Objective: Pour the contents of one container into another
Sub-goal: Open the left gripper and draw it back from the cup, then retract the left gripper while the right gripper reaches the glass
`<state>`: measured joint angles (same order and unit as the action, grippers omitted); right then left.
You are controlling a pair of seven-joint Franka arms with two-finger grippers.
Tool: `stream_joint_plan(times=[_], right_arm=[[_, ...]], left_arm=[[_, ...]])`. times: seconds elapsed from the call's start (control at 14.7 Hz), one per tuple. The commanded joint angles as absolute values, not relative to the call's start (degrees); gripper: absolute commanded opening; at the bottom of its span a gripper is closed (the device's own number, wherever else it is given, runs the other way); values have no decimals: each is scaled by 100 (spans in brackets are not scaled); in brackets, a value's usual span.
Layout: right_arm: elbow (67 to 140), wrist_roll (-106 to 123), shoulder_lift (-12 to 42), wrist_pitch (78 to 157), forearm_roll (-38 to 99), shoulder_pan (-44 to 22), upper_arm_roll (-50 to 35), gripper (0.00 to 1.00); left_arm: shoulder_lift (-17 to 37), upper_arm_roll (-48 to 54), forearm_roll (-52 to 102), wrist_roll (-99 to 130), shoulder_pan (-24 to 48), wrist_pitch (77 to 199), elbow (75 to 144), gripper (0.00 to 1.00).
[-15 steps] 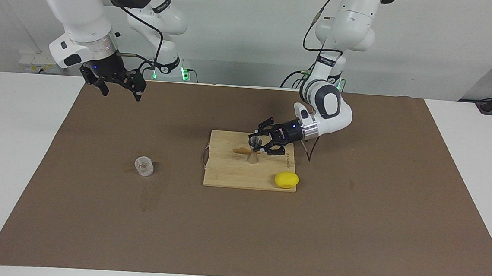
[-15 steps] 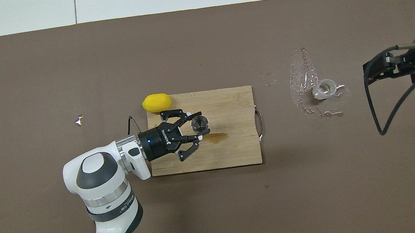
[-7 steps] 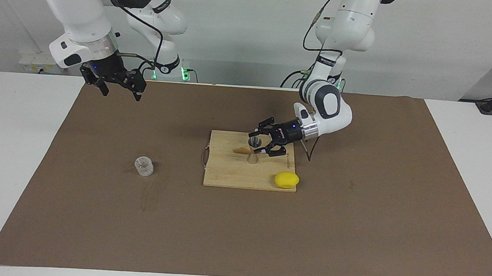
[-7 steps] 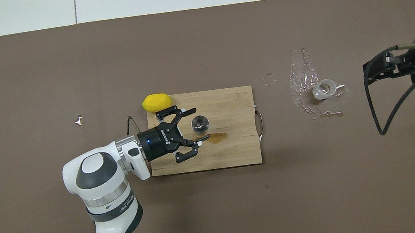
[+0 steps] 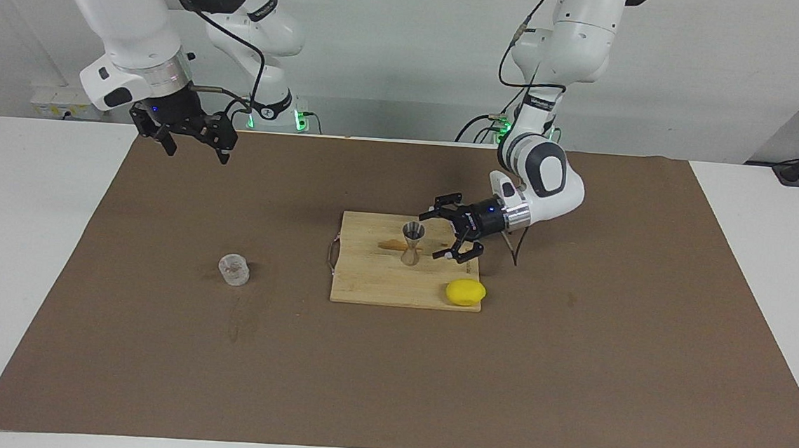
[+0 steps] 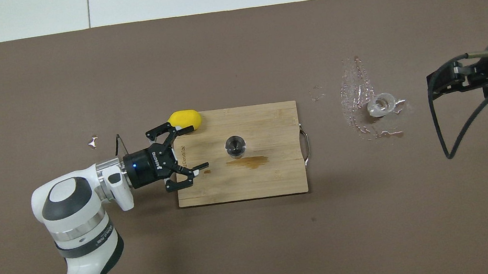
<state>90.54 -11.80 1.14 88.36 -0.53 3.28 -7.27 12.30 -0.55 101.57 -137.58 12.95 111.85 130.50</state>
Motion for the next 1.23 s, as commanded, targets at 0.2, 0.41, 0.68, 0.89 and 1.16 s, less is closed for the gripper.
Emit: stream_joint_plan(times=[0.2, 0.41, 0.68, 0.89, 1.16], right_arm=[[9211, -1072, -35, 8859, -88, 396, -773, 100], [9176, -1090, -26, 9008, -159, 439, -756, 100], [9193, -1072, -35, 8956, -62, 615, -747, 100], [9184, -1029, -53, 8930, -62, 817, -756, 100], [9272, -1421, -97, 9026, -44, 729, -773, 99]], left_arm=[[976, -53, 8353, -13834, -85, 10320, 13254, 100], [1037, -53, 6958, -13834, -841, 10029, 12904, 100], [1282, -53, 5250, -13825, -1757, 9459, 11982, 100], [1581, -53, 4502, -13781, -1977, 9186, 11068, 100], [2002, -62, 3632, -13421, -2074, 8738, 9769, 100]])
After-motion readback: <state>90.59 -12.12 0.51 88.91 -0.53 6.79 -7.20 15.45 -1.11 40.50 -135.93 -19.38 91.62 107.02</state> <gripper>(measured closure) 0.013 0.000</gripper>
